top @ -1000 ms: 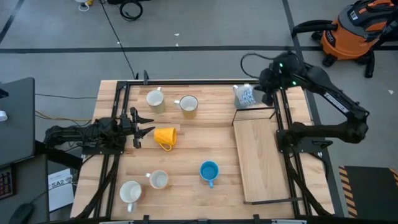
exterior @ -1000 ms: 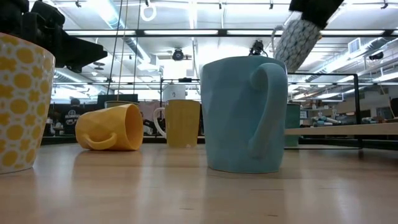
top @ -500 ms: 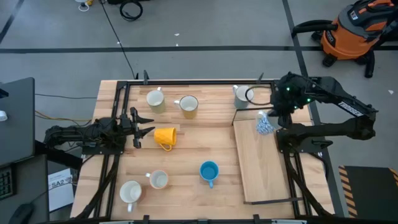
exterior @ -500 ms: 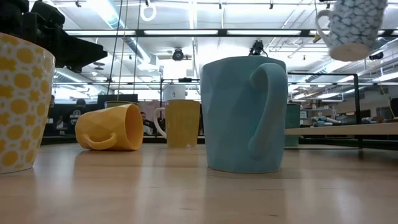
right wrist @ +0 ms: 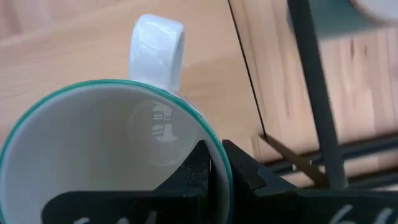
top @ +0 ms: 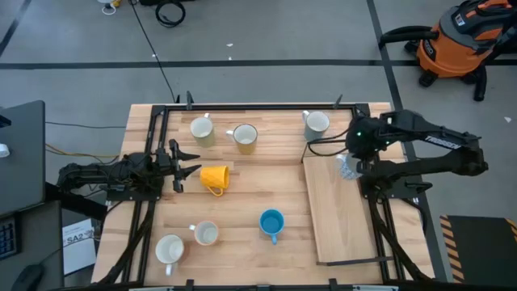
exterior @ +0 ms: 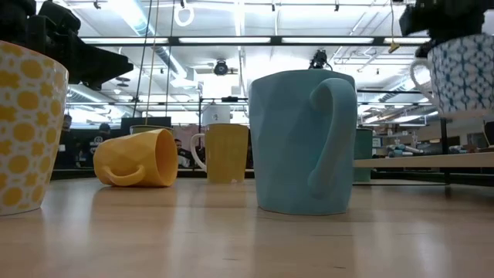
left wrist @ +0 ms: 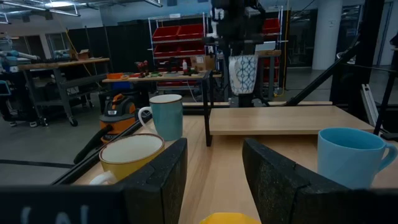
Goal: Place coffee mugs
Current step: Put the blue patterned mug on the shelf
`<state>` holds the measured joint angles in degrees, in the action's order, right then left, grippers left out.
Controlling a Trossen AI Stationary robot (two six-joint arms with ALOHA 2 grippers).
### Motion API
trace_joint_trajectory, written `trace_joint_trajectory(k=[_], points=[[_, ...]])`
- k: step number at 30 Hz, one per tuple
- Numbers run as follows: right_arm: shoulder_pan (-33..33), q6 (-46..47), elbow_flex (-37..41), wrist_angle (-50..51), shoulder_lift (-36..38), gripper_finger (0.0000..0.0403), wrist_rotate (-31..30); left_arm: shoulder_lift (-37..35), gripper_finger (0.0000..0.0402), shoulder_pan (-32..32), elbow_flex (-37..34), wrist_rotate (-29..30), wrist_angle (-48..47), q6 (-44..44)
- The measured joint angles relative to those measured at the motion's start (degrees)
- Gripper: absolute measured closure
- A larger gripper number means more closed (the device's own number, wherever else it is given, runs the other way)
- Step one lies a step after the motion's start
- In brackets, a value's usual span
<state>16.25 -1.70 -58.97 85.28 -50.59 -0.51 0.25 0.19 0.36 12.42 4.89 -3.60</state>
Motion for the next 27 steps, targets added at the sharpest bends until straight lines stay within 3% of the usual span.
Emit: trace_joint_trajectory(k=[14, 27], points=[[0.6, 5.2, 12.1, -6.9, 0.0, 0.0374, -3.9, 0.0, 0.0239, 0.0, 0.0, 0.0, 0.0, 0.0], [7.8, 8.0, 12.1, -7.6, 0.3, 0.0374, -9.3, 0.0, 0.0239, 0.0, 0.0, 0.0, 0.0, 0.0]])
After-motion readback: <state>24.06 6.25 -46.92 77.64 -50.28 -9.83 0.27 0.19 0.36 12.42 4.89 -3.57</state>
